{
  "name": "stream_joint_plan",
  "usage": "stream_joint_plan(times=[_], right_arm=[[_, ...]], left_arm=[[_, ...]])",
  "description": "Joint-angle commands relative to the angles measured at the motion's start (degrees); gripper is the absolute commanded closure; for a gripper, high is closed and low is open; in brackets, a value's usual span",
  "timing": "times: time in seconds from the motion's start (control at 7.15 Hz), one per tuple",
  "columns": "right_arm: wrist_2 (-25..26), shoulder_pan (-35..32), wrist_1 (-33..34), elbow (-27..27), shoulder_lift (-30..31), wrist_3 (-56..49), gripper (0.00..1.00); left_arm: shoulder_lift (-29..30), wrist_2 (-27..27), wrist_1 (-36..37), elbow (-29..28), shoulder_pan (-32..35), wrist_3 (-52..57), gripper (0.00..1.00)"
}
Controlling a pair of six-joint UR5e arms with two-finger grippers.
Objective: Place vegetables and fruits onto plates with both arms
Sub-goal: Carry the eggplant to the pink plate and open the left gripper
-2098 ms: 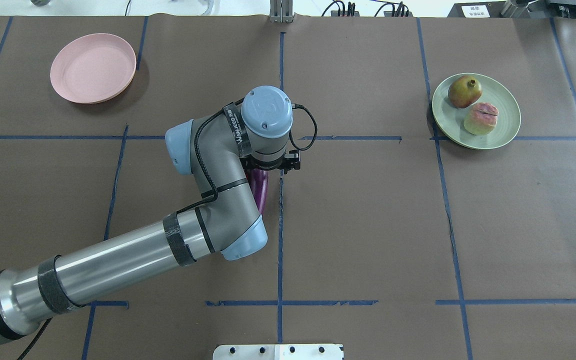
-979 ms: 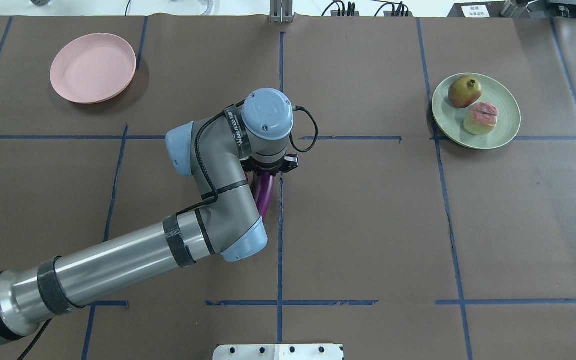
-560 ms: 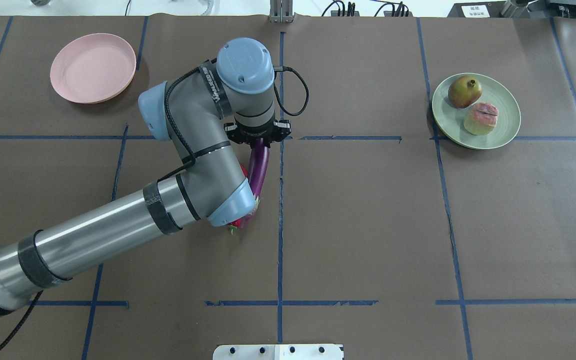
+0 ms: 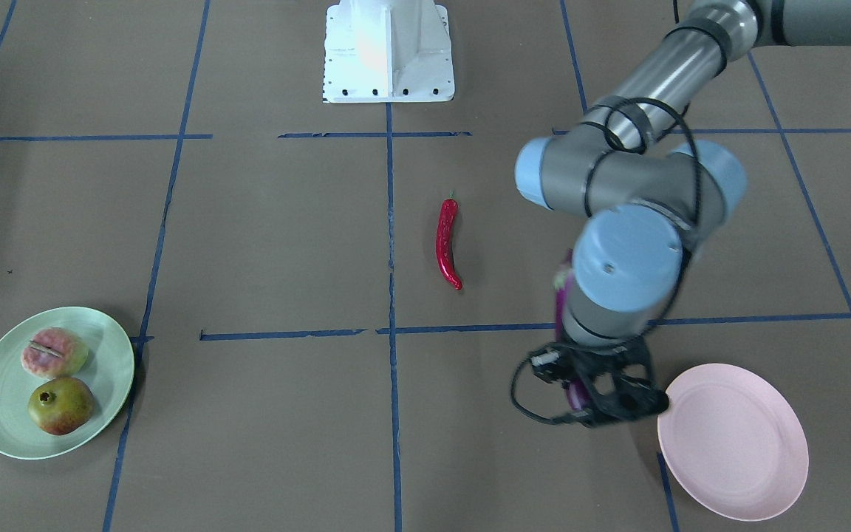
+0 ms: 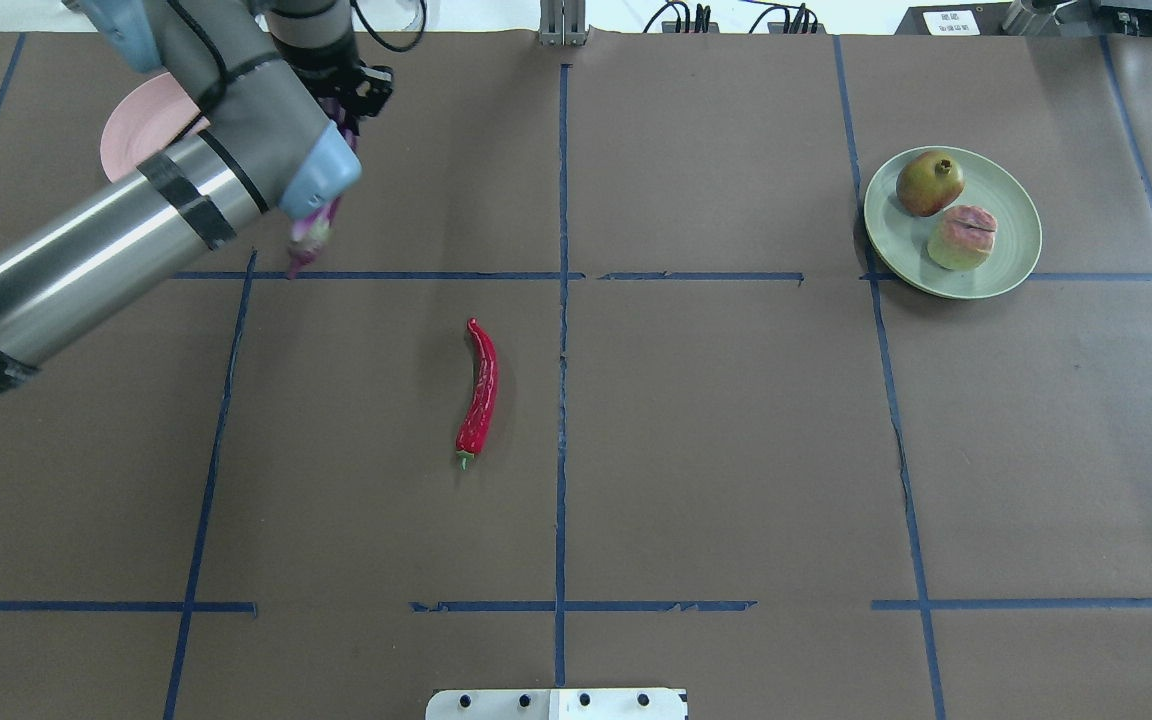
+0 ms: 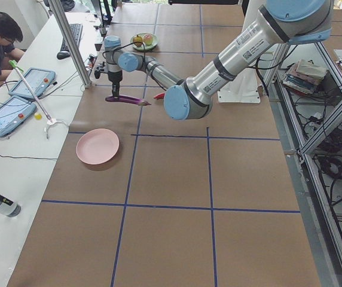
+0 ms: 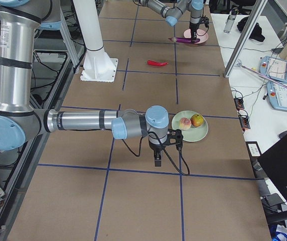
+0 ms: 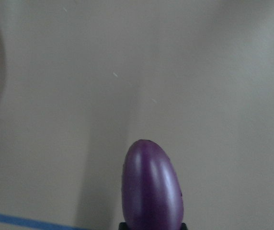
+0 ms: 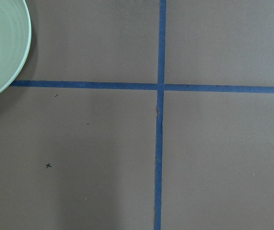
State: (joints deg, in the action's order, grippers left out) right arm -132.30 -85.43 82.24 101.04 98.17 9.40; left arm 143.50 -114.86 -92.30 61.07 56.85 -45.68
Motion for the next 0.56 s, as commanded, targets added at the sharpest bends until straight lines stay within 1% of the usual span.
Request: stream_joint_plan(times=[0.0,0.14,0.28,0.42], right_arm=[[-0.06,0.00,0.02,0.04,0.00,0.00,0.00],[-0.15,0.00,-0.06,0.21,0.00,0.00,0.00],[-0.15,0.00,-0.06,0.13,0.00,0.00,0.00],[-0.15,0.09,0.02,0.12,0.00,0.09,0.00]], left_arm=[[0.37,-0.46,-9.23,-14.15,5.63,10.25,1.00],[0.72,0.85,-13.48,-18.05,5.64,10.17,1.00],[0.81,1.56,-14.83,-18.88,5.56,10.09,1.00],[0.81,1.65,-16.50,-19.15,4.69,8.95,0.62]])
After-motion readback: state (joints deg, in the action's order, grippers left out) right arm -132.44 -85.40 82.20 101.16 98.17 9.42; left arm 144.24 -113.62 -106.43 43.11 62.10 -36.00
